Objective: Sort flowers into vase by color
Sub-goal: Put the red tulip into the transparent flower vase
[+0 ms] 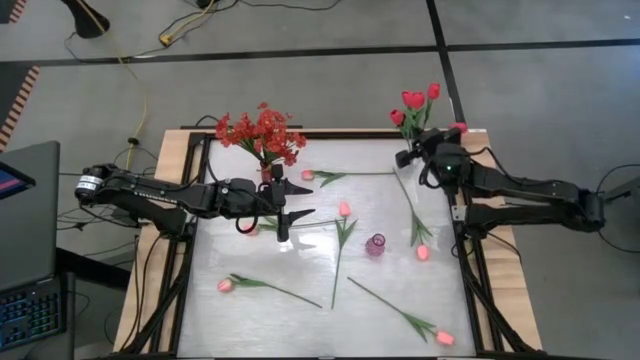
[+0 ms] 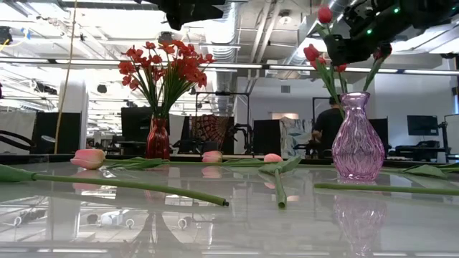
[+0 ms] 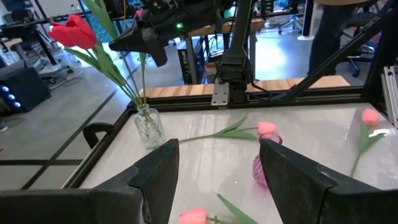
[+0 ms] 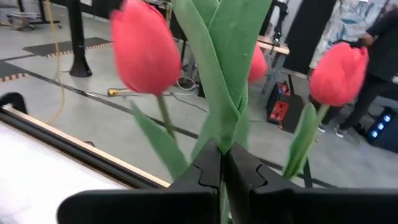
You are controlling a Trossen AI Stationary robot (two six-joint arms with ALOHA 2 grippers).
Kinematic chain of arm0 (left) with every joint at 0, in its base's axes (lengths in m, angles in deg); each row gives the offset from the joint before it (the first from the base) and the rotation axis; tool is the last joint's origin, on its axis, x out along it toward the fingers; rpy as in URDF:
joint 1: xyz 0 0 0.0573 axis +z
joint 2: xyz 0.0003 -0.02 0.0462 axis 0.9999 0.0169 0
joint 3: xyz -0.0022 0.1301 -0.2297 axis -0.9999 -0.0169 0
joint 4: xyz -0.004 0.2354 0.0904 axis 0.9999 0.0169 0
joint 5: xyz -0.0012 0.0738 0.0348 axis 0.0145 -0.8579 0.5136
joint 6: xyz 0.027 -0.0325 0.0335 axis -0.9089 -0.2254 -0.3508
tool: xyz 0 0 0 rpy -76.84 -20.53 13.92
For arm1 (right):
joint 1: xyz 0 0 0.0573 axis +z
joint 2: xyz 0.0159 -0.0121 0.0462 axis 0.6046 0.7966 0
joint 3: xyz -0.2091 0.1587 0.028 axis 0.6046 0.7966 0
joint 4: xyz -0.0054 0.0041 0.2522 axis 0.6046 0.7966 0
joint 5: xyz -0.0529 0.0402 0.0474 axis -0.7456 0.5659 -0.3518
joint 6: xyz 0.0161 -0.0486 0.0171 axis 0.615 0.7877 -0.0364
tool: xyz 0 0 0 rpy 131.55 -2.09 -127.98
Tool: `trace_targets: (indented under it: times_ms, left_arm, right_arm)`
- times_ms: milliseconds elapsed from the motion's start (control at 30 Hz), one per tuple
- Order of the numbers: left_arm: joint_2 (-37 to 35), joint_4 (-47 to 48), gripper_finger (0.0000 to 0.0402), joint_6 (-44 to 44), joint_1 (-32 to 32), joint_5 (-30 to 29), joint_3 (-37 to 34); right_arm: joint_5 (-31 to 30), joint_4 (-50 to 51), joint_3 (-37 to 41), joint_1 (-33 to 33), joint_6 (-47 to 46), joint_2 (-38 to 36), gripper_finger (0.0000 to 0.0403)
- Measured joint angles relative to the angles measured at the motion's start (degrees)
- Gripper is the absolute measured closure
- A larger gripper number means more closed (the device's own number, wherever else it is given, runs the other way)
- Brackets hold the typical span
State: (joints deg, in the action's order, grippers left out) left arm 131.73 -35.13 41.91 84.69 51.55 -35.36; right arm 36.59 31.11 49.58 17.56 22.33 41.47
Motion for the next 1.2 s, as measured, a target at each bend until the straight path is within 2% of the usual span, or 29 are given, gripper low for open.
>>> trace_targets:
  times_ms: [367, 933, 1200]
  left_arm:
    - [0.0, 0.0, 0.0189, 0.8, 0.0, 0.2, 0.0]
    - [0.0, -0.2, 0.0189, 2.2, 0.0, 0.1, 0.0]
    - [0.0, -0.2, 0.0189, 2.2, 0.0, 0.0, 0.0]
  right_arm:
    - [0.3, 1.7, 3.9, -1.5, -6.7, 0.1, 0.0366]
    - [0.3, 1.5, 6.9, -1.5, -8.5, 0.1, 0.0361]
    - [0.3, 1.5, 6.9, -1.5, -8.4, 0.1, 0.034]
